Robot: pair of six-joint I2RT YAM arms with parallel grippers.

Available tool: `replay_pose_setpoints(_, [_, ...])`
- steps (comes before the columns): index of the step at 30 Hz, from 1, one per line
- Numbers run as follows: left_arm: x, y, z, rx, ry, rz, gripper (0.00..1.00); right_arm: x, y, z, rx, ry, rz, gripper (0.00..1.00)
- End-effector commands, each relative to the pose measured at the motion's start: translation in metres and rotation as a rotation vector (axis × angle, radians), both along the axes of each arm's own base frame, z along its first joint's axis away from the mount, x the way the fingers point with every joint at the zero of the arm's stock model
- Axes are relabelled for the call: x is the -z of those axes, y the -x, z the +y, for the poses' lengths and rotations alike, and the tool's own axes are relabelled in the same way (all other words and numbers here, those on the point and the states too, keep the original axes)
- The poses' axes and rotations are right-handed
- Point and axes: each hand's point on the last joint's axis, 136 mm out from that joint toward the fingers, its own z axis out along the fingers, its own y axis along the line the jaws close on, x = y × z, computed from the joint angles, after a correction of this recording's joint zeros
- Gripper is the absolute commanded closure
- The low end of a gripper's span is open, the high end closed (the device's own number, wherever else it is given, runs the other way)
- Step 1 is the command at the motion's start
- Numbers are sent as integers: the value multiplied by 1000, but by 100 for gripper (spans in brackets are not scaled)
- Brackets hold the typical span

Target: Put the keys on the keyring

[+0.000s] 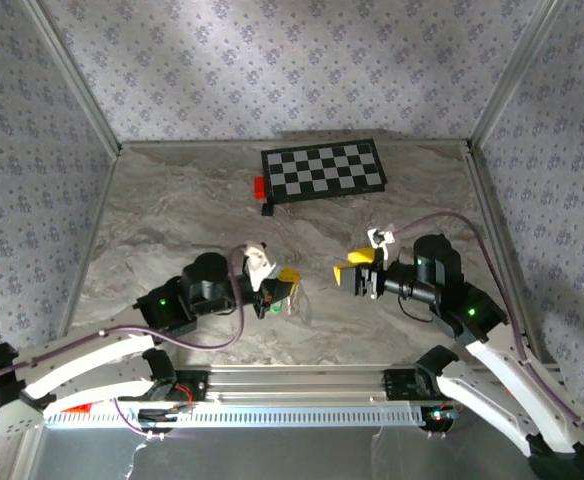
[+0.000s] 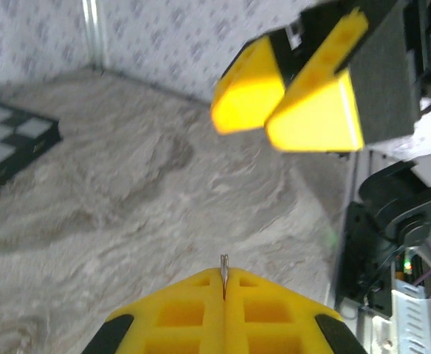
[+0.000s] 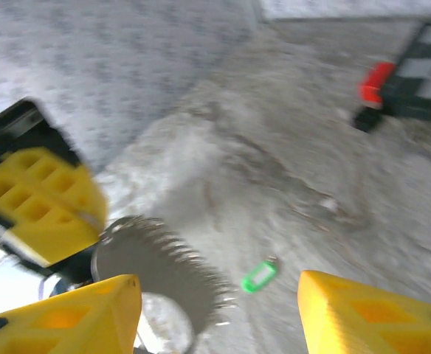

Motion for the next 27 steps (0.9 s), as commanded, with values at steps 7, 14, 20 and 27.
replay_pose_setpoints(7, [-57, 42, -1, 223, 182, -117, 100, -59, 57, 37, -295, -96, -330, 63])
replay_pose_setpoints(14, [-87, 56, 6, 282, 301, -155, 100, -68, 82, 46, -392, -110, -418, 86])
replay_pose_setpoints(20, [-99, 66, 9, 327, 344, -165, 100, -77, 100, 49, -453, -148, -461, 92])
replay_pose_setpoints(27, [-104, 73, 10, 362, 373, -168, 100, -87, 112, 53, -481, -184, -511, 90])
